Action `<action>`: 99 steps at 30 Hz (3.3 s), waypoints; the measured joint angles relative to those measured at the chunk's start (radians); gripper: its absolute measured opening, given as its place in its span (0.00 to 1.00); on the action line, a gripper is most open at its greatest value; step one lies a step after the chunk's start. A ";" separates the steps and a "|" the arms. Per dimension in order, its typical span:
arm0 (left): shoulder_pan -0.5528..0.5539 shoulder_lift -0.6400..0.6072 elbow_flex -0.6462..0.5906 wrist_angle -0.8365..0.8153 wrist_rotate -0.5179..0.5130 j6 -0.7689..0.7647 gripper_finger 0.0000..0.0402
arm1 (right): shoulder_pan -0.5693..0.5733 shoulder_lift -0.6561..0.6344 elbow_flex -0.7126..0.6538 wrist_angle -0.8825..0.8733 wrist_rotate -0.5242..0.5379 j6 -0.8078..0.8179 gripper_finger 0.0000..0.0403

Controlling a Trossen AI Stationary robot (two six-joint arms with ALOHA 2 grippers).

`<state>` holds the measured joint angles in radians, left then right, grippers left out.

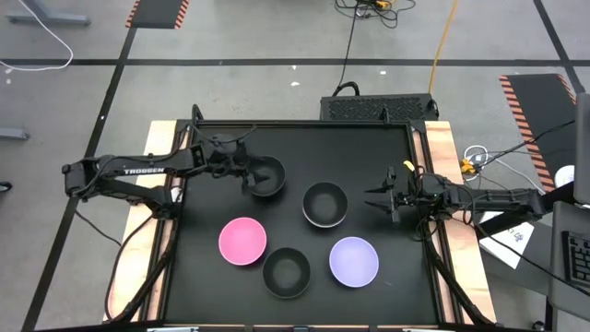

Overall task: Nest bowls inside each other
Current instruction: Stack the top black bowl on top of the black bowl

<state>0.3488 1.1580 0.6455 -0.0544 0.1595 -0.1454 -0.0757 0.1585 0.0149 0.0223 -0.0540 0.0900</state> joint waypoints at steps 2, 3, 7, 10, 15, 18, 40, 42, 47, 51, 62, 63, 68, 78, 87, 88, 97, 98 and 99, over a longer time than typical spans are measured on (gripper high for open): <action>-0.002 0.000 -0.001 -0.057 -0.055 -0.025 0.78 | 0.000 0.000 0.000 0.000 0.000 0.000 0.39; -0.001 0.000 -0.001 -0.083 -0.073 -0.035 0.78 | 0.000 0.000 0.000 0.000 0.000 0.000 0.39; -0.001 0.011 -0.001 -0.159 -0.079 -0.040 0.78 | 0.000 0.000 0.000 0.000 0.000 0.000 0.39; -0.002 0.012 -0.001 -0.201 -0.071 -0.028 0.78 | 0.000 0.000 0.000 0.000 0.000 -0.001 0.39; -0.004 0.023 -0.001 -0.273 0.025 0.039 0.78 | 0.000 0.000 0.000 0.000 0.000 0.003 0.39; -0.002 0.036 -0.001 -0.307 0.038 0.062 0.78 | 0.000 0.000 0.000 0.000 0.000 0.004 0.39; -0.007 0.247 0.045 -0.174 0.026 0.151 0.78 | 0.000 0.019 0.000 0.000 0.000 0.023 0.39; -0.013 0.297 0.069 -0.177 0.025 0.162 0.78 | 0.000 0.026 0.000 0.000 0.001 0.029 0.39; -0.038 0.381 0.135 -0.185 0.024 0.182 0.78 | 0.000 0.047 0.000 0.000 0.001 0.030 0.39; -0.051 0.392 0.177 -0.185 0.022 0.197 0.78 | 0.000 0.062 0.000 0.000 0.000 0.030 0.39; -0.056 0.392 0.284 -0.310 0.023 0.191 0.78 | 0.000 0.081 0.000 0.000 0.000 0.050 0.39; -0.056 0.392 0.291 -0.324 0.023 0.189 0.78 | 0.000 0.082 0.000 0.000 0.000 0.052 0.39; -0.059 0.392 0.299 -0.347 0.043 0.168 0.78 | 0.000 0.082 0.000 0.000 0.000 0.052 0.39; -0.072 0.379 0.299 -0.349 0.073 0.126 0.78 | 0.000 0.082 0.000 0.000 0.000 0.056 0.39; -0.098 0.378 0.299 -0.347 0.051 0.110 0.78 | 0.000 0.082 0.000 0.000 0.000 0.056 0.39; -0.099 0.378 0.299 -0.347 0.049 0.110 0.78 | 0.000 0.082 0.000 0.000 0.000 0.056 0.39; -0.106 0.378 0.298 -0.346 0.003 0.110 0.78 | 0.000 0.082 0.000 0.000 0.000 0.057 0.39; -0.106 0.378 0.295 -0.341 -0.005 0.110 0.78 | 0.000 0.082 0.000 0.000 0.000 0.060 0.39; -0.106 0.378 0.290 -0.340 -0.011 0.110 0.78 | 0.000 0.082 0.000 0.000 0.000 0.063 0.39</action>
<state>0.2432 1.5364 0.9353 -0.3940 0.1486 -0.0357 -0.0757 0.2409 0.0149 0.0223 -0.0540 0.1530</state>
